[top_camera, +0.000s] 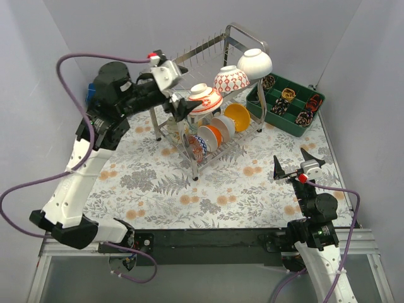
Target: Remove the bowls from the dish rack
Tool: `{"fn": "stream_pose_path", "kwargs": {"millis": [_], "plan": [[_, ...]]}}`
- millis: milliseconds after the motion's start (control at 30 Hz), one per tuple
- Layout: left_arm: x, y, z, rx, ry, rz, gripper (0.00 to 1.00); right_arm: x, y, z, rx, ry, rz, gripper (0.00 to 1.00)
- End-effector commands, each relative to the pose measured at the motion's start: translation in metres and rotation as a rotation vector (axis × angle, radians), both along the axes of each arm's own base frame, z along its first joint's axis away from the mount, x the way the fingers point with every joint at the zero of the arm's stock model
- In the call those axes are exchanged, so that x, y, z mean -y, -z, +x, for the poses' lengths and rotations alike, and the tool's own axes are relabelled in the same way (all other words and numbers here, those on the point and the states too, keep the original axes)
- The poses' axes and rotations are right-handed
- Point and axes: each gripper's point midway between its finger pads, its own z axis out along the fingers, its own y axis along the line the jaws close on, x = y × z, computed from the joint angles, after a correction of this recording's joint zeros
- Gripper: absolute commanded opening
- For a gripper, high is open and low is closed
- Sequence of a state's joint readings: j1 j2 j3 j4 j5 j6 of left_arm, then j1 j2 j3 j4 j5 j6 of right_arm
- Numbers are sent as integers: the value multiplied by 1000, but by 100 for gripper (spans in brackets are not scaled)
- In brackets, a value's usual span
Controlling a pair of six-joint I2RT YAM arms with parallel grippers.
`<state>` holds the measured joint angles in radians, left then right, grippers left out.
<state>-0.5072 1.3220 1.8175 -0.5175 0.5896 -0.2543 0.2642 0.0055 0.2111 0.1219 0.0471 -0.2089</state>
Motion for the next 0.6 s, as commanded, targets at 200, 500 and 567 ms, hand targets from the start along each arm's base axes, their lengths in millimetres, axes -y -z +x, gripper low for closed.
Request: {"fn": "stream_pose_path", "kwargs": {"millis": [200, 500, 567], "plan": [[36, 20, 5, 116, -148, 183, 98, 6, -25, -15, 111, 9, 46, 99], [34, 51, 27, 75, -256, 279, 98, 6, -26, -15, 115, 11, 46, 99], [34, 48, 30, 82, -272, 264, 98, 6, -26, -15, 115, 12, 46, 98]]}}
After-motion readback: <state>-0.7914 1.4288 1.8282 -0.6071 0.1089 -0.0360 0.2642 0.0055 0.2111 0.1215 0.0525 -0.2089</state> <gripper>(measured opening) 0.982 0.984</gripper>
